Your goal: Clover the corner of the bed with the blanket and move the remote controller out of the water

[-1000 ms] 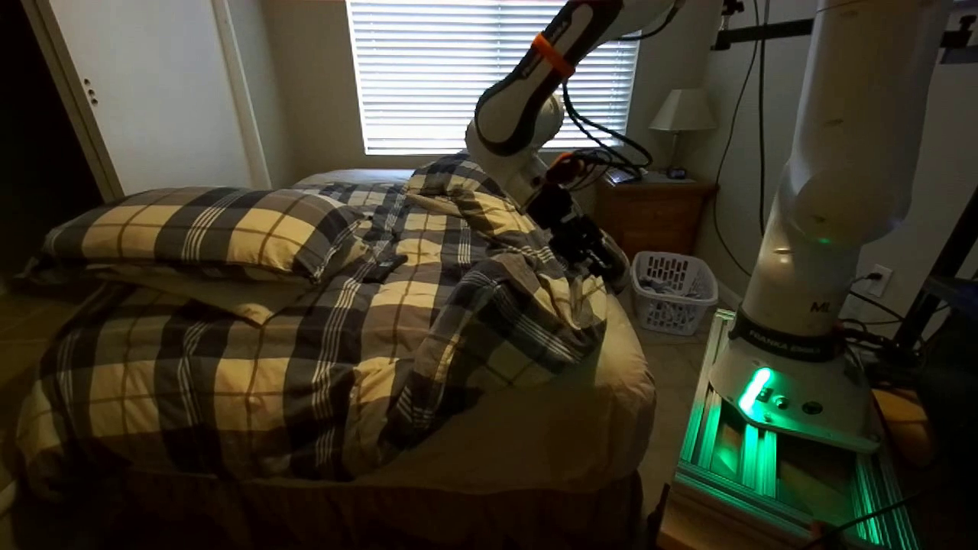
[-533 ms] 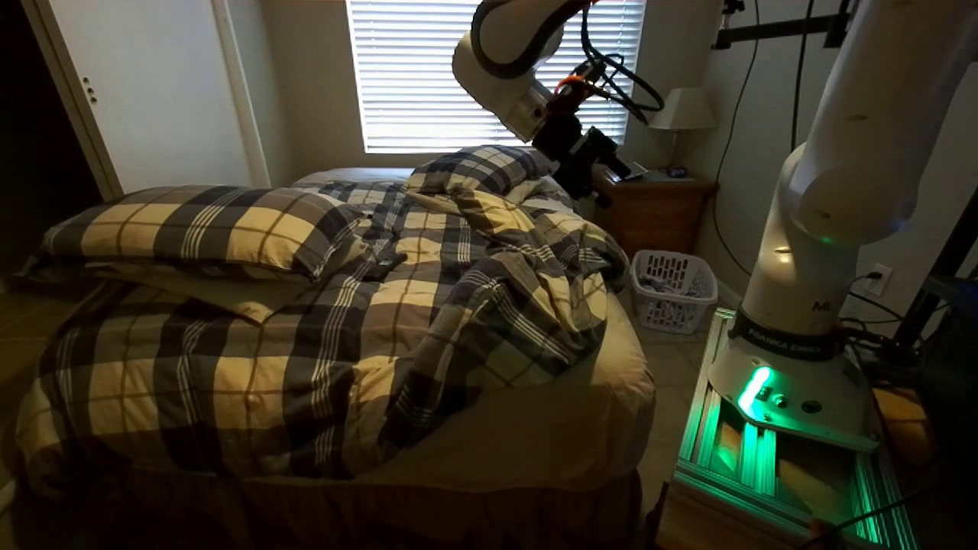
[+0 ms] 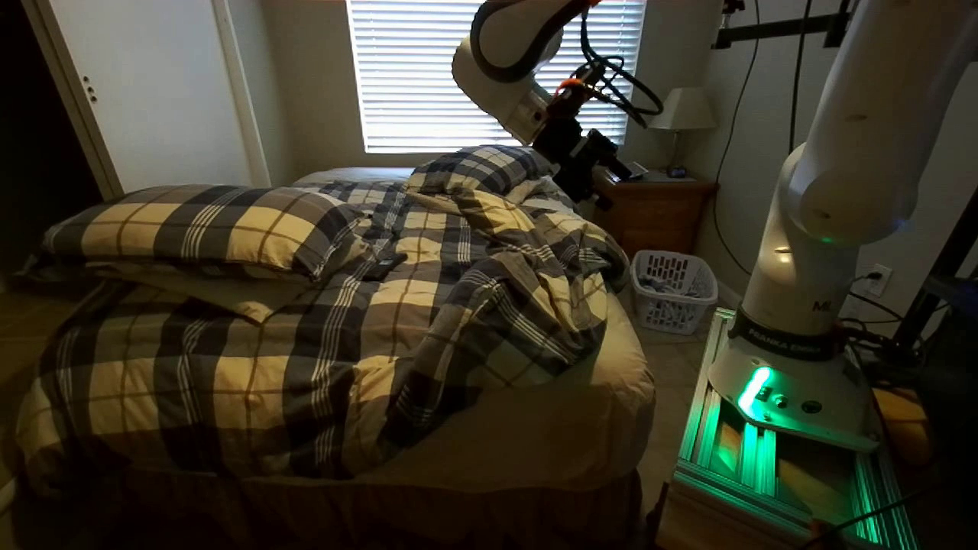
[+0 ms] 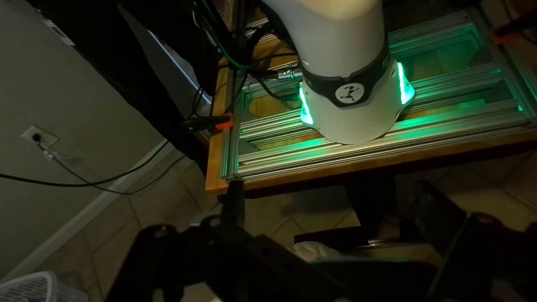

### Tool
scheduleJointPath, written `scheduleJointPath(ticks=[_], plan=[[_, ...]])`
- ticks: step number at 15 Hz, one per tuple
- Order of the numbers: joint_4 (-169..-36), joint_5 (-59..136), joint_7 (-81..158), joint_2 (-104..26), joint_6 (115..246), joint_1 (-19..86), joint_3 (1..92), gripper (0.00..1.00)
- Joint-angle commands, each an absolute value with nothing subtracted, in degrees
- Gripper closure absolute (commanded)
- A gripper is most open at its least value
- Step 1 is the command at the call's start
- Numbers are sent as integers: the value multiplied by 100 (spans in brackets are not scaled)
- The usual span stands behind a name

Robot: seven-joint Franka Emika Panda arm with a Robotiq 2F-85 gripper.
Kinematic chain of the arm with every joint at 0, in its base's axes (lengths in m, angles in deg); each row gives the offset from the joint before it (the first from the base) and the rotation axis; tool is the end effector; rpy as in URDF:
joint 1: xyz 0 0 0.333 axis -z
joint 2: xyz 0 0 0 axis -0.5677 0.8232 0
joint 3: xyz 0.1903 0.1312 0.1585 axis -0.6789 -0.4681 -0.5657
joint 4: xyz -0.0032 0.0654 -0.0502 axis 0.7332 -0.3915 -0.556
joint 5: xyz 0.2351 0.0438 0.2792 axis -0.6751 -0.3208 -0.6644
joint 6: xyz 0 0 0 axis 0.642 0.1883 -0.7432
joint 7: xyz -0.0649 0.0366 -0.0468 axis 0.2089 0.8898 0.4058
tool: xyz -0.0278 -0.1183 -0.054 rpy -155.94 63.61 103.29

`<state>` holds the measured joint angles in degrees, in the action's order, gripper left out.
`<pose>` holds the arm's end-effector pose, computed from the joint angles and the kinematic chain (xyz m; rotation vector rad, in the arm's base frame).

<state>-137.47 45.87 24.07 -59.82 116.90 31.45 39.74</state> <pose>0.3583 0.0095 0.3434 2.5171 -0.2610 -1.1533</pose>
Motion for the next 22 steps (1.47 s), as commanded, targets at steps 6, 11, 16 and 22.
scheduleJointPath(ticks=[6,11,16,22], plan=[[-13864,5782,1640,-6396,13306,3242,3945,0],[-13575,5944,1935,-6237,14433,3386,4058,0],[-12985,6142,2333,-5750,14587,3650,4273,0],[-13064,6183,2245,-5774,14586,3628,4292,0]])
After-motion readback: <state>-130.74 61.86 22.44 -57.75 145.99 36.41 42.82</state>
